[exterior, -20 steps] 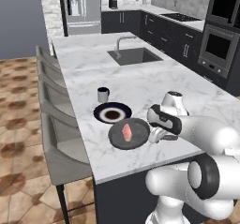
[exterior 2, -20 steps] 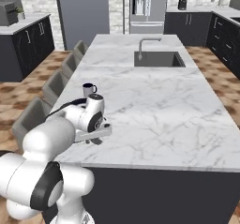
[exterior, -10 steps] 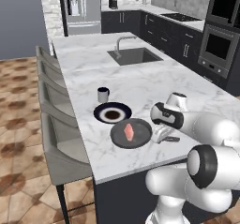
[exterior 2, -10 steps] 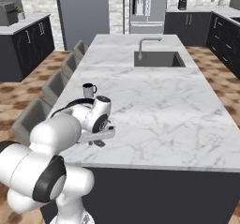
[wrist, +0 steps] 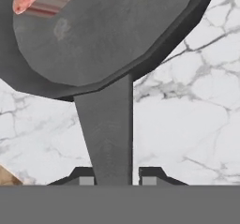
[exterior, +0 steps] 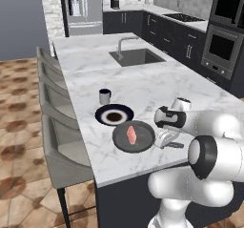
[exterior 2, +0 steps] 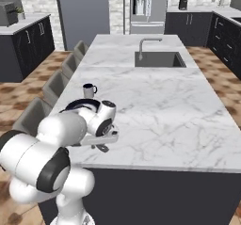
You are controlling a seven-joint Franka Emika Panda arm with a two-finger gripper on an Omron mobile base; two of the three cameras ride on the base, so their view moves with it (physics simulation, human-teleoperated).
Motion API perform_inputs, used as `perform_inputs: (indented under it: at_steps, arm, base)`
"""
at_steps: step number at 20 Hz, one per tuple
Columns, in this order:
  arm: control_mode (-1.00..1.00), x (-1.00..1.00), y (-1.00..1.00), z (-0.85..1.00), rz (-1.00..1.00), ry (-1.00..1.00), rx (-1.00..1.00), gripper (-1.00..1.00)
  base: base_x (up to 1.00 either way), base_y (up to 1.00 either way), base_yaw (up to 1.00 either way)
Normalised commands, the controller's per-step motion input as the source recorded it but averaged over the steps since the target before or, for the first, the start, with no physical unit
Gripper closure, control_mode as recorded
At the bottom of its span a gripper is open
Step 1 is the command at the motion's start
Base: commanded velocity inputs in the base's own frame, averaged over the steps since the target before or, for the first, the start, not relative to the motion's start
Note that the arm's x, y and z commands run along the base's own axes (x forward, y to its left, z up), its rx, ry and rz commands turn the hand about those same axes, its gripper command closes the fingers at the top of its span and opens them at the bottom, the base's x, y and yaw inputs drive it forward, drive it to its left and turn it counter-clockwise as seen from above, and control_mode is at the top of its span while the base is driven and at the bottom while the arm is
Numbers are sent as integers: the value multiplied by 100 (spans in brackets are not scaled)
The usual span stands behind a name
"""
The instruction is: Pick up the pan with the steak in it and place it on the dining table. Then place the steak on the plate.
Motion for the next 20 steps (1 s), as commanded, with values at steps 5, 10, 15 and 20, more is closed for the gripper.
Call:
perform_inputs:
  at_steps: [5,10,15,20]
  arm:
    - [-100,-3,0,-14,0,4,0,100]
    - [-100,0,0,0,0,0,1,-100]
    - [-100,0,0,9,-2,1,2,-100]
    - [-100,0,0,17,-4,6,2,-100]
  base:
    - [0,0,0]
    - [0,0,0]
    - [0,0,0]
    - [0,0,0]
